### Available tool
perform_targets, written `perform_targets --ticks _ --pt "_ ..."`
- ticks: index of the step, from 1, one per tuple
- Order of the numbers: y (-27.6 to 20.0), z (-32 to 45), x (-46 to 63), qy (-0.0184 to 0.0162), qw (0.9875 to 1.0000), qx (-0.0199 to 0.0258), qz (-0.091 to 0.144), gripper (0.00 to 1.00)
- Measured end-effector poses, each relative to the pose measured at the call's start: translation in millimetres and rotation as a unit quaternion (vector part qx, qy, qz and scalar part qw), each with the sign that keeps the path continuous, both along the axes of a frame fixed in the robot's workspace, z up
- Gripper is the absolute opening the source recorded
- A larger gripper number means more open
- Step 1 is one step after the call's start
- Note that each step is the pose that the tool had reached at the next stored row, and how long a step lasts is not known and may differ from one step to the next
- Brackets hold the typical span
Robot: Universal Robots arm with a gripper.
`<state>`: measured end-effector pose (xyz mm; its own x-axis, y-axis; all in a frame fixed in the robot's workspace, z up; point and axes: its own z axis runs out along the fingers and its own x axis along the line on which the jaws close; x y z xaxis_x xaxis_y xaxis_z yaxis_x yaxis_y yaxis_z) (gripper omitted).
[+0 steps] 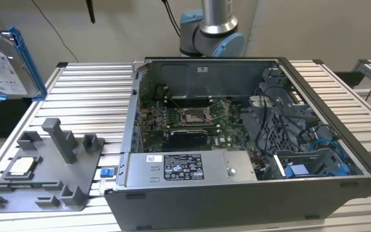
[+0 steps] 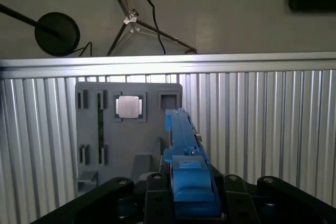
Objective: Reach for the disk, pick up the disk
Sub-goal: 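Pick up the disk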
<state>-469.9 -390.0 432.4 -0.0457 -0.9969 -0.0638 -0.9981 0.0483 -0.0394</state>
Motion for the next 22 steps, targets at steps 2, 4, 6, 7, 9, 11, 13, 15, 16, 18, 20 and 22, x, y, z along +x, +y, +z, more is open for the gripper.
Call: perform_targets --ticks 2,4,6,7,9,11,13,15,16,18,20,22 --pt "0.0 0.6 -0.1 -0.0055 1.0 -0.0001 0.0 0.0" --pt "0.0 0.7 -0.2 -0.0119 0.9999 -0.0003 0.0 0.0" --pt "0.0 1.1 -0.2 -0.0178 0.9998 -0.0006 0.0 0.0" --pt "0.0 1.8 -0.2 -0.0194 0.9998 -0.0008 0.001 0.0" --pt "0.0 4.3 -0.2 -0.0212 0.9998 -0.001 0.001 0.0" --pt "0.0 8.9 -0.3 -0.0216 0.9998 -0.001 0.0 0.0" --pt "0.0 15.1 -0.3 -0.0217 0.9998 -0.001 0.0 0.0" --pt "0.0 22.3 -0.3 -0.0217 0.9998 -0.001 0.0 0.0" --pt "0.0 25.6 -0.3 -0.0217 0.9998 -0.001 0.0 0.0" --pt "0.0 31.2 -0.3 -0.0216 0.9998 -0.001 0.0 0.0" --pt "0.0 36.5 -0.3 -0.0216 0.9998 -0.0011 0.0 0.0" --pt "0.0 41.3 -0.2 -0.0216 0.9998 -0.0011 0.0 0.0"
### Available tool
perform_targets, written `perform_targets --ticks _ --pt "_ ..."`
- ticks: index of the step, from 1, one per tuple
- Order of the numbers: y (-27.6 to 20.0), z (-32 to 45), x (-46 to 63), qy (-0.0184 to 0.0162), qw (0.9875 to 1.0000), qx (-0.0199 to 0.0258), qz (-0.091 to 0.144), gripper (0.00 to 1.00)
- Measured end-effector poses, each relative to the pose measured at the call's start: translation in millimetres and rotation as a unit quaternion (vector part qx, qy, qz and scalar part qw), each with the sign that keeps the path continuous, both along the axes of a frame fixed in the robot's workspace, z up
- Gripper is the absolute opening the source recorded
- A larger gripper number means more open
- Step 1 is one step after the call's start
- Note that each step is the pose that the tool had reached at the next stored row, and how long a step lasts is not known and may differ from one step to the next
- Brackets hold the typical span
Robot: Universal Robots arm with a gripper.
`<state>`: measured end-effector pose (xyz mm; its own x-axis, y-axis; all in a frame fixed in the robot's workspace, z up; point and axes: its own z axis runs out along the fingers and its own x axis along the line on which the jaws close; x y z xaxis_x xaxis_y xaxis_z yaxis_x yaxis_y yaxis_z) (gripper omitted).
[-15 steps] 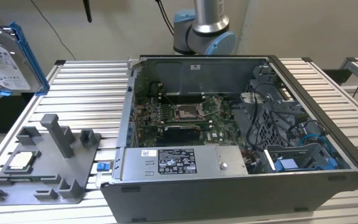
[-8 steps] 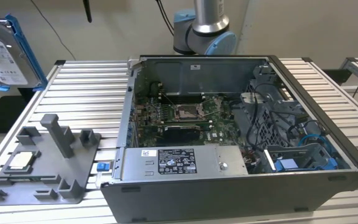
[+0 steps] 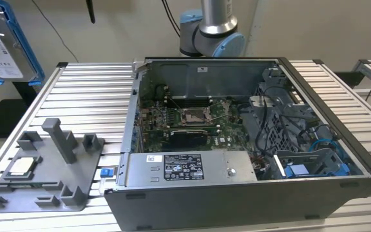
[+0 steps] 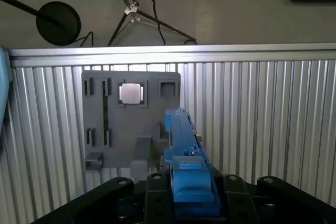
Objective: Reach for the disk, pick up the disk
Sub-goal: 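Pick up the disk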
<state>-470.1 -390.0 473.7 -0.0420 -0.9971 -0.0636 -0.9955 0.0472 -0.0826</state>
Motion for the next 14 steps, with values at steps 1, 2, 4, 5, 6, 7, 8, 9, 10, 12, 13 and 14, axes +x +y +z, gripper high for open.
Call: perform_targets --ticks 1,2,4,5,6,7,8,9,10,12,13,14 --pt "0.0 2.4 0.0 0.0 1.0 0.0 0.0 0.0" --pt "0.0 4.3 0.0 0.0 1.0 0.0 0.0 0.0" --pt "0.0 6.9 0.0 -0.0001 1.0 0.0 0.0 0.0" --pt "0.0 7.2 0.0 -0.0002 1.0 0.0 0.0 0.0" --pt "0.0 7.2 0.0 -0.0002 1.0 0.0001 0.0 0.0" --pt "0.0 7.2 0.0 -0.0003 1.0 0.0001 0.0 0.0" --pt "0.0 7.2 0.0 -0.0003 1.0 0.0001 0.0 0.0" --pt "0.0 7.2 0.0 -0.0003 1.0 0.0002 0.0 0.0" --pt "0.0 7.2 0.0 -0.0002 1.0 0.0002 0.0 0.0" --pt "0.0 7.2 0.0 -0.0002 1.0 0.0003 0.0 0.0" --pt "0.0 7.2 0.0 -0.0002 1.0 0.0003 0.0 0.0" --pt "0.0 7.2 0.0 -0.0002 1.0 0.0003 0.0 0.0"
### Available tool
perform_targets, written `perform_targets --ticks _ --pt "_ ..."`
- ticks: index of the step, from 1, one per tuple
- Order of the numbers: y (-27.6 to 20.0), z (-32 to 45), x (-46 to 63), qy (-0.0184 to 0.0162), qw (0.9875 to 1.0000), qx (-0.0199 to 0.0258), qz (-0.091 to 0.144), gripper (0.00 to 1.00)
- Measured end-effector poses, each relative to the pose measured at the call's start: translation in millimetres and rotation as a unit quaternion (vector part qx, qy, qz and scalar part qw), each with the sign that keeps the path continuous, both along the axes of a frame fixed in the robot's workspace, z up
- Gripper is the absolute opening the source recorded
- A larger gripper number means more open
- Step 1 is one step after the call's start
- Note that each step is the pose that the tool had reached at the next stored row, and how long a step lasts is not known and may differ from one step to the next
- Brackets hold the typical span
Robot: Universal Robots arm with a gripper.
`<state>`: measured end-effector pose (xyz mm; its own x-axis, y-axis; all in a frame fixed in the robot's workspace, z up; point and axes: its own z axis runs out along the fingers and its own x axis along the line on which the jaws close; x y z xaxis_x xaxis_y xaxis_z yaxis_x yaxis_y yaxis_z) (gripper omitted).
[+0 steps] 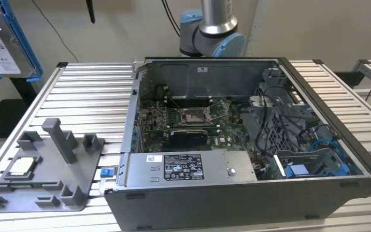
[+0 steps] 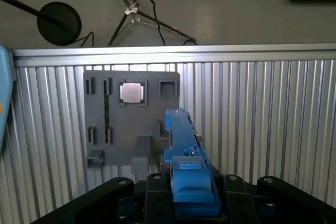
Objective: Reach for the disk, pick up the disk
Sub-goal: 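Pick up the disk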
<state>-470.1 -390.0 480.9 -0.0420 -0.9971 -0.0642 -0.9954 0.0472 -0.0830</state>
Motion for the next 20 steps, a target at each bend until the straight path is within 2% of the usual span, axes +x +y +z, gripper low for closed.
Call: perform_targets --ticks 7,14,20 --pt "0.0 4.4 0.3 0.0001 1.0 -0.0001 0.0 0.0" --pt "0.0 4.5 0.6 0.0 1.0 0.0 0.0 0.0" --pt "0.0 4.6 6.6 0.0 1.0 0.0 0.0 0.0"
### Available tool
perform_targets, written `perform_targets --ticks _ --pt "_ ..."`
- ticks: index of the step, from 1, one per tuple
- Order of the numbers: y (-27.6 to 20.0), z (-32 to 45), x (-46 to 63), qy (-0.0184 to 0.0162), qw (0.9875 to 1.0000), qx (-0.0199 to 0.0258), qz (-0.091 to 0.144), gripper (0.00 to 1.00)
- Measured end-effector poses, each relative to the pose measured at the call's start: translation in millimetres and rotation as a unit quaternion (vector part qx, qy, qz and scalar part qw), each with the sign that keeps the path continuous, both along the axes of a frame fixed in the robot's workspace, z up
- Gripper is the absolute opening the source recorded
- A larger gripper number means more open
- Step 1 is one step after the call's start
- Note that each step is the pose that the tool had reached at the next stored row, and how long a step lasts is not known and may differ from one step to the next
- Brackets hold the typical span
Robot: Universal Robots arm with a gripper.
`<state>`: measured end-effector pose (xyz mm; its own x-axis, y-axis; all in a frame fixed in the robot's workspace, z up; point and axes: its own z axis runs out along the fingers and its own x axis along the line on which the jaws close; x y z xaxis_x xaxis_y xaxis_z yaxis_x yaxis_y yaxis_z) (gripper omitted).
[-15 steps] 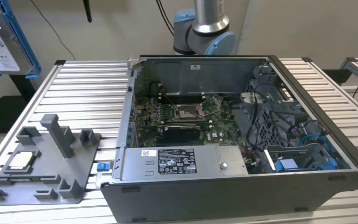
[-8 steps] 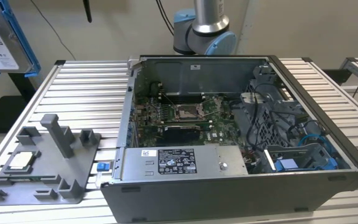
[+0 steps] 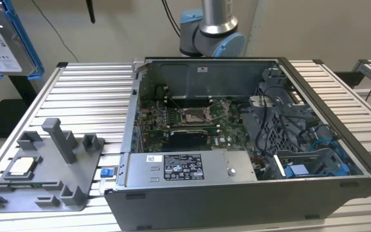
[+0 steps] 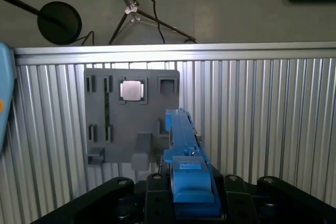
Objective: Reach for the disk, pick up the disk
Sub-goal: 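Pick up the disk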
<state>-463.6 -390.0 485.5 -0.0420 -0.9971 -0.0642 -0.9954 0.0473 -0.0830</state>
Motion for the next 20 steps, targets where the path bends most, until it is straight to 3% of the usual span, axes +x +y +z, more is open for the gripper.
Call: perform_targets --ticks 20 --pt "0.0 0.0 50.5 0.0009 1.0 0.0 0.0 0.0"
